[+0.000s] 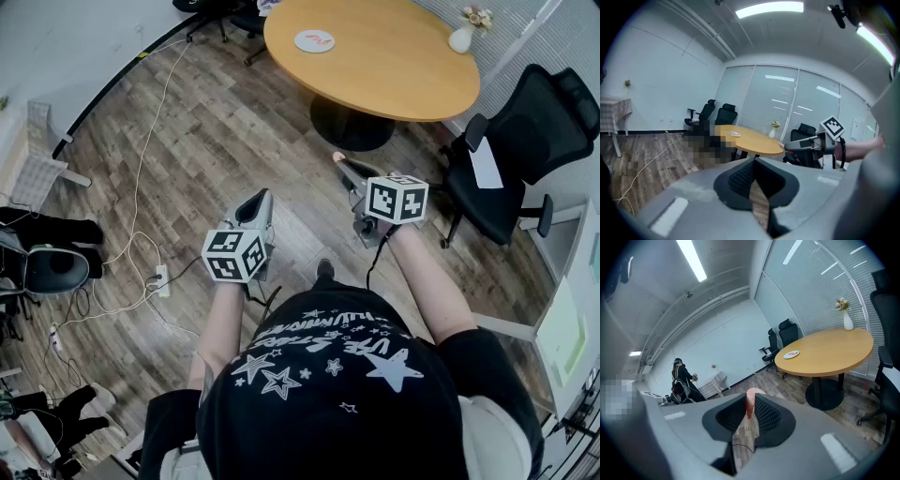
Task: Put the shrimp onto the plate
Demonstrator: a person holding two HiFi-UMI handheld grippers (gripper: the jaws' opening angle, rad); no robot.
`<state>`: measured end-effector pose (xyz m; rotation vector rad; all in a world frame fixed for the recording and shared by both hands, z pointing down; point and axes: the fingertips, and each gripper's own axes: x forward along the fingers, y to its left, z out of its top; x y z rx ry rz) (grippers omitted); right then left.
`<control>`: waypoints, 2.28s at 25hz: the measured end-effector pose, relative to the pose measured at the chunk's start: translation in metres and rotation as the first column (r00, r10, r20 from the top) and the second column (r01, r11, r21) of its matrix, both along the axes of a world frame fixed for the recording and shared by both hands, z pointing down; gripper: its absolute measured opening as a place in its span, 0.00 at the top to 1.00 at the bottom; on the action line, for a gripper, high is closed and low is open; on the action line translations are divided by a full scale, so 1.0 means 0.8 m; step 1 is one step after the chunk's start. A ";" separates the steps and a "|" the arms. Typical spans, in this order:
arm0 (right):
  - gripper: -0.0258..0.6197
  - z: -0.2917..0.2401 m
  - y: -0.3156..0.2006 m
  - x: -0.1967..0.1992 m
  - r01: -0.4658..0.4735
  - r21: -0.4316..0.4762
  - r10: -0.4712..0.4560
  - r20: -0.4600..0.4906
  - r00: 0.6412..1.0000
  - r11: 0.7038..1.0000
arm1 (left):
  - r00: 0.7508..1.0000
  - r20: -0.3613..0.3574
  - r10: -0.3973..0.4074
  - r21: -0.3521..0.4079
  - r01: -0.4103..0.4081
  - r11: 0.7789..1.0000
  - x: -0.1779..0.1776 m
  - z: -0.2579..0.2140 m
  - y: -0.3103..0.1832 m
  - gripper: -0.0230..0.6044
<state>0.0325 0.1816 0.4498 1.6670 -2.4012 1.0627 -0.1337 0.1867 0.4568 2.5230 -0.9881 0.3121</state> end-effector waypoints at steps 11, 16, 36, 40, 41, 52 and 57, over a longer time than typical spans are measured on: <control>0.87 0.002 -0.007 0.000 0.029 0.030 -0.026 -0.098 0.995 0.999 | 1.000 -0.001 -0.012 0.007 0.012 1.000 0.010 -0.002 -0.011 0.96; 0.87 0.002 -0.013 -0.001 0.031 0.033 -0.028 -0.089 0.996 0.999 | 1.000 0.000 -0.013 0.005 0.013 1.000 0.014 -0.002 -0.016 0.96; 0.87 0.013 -0.078 0.068 0.039 0.060 -0.037 -0.041 0.998 0.997 | 0.997 0.032 -0.077 0.037 0.076 0.996 0.061 -0.008 -0.077 0.96; 0.87 0.013 -0.092 0.068 0.032 0.058 -0.031 -0.027 0.999 0.998 | 0.995 0.040 -0.090 0.030 0.088 0.996 0.053 -0.007 -0.091 0.96; 0.87 0.015 -0.096 0.068 0.029 0.055 -0.028 -0.025 0.999 0.998 | 0.995 0.041 -0.090 0.028 0.089 0.996 0.053 -0.005 -0.096 0.96; 0.87 0.034 -0.168 0.092 -0.035 0.013 0.036 -0.041 0.998 0.999 | 0.999 0.022 -0.029 -0.015 0.029 0.999 0.073 0.022 -0.186 0.96; 0.87 0.041 -0.223 0.091 -0.067 -0.006 0.067 -0.043 0.997 0.998 | 1.000 0.012 0.006 -0.027 -0.005 1.000 0.077 0.024 -0.247 0.96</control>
